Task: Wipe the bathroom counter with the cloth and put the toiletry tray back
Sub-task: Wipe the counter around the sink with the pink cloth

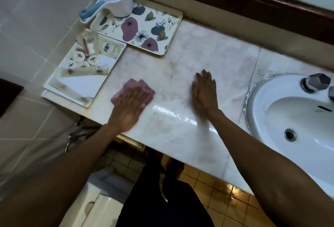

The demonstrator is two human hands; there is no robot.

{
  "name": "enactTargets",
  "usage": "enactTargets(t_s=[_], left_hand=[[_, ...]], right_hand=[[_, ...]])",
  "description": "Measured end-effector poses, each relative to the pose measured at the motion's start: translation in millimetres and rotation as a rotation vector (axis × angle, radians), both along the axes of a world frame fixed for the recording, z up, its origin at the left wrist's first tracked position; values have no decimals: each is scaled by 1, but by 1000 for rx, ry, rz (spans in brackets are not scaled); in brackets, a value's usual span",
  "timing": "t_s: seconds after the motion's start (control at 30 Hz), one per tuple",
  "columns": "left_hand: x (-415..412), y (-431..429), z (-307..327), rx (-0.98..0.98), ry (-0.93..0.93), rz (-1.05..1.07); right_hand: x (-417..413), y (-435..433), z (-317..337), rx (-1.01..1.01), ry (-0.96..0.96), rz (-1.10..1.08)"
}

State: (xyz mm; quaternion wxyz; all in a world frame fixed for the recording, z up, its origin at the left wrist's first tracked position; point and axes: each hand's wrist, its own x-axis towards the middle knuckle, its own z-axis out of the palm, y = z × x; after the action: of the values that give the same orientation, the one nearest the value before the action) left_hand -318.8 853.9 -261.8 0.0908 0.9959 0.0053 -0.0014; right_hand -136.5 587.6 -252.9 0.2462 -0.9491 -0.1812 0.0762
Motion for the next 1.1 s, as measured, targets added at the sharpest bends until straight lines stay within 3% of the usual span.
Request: enactTargets(t_s=[0.1, 0.17, 0.27, 0.4, 0.53, 0.67, 0.87, 1.1], left_hand=[[59, 24, -11, 94, -25, 160], [98, 2, -12, 45, -16, 279], [128, -52, -10, -26, -71, 146], [90, -71, -3, -64, -70, -177], [24, -11, -4, -110, 30, -195], [47, 56, -6, -78, 78, -46], [118, 57, -8, -81, 78, 212], [-4, 48, -2, -110, 15, 190]], right_hand=[[-5, 17, -3, -20, 6, 8], [-8, 21, -6, -35, 3, -4], [-11, 24, -9, -38, -14, -43], [-11, 31, -9, 3, -16, -109], [-15, 40, -11, -7, -59, -164], [-18, 61, -15, -93, -56, -266], [-19, 99, -12, -109, -28, -197], [-25, 103, -20, -137, -102, -243]])
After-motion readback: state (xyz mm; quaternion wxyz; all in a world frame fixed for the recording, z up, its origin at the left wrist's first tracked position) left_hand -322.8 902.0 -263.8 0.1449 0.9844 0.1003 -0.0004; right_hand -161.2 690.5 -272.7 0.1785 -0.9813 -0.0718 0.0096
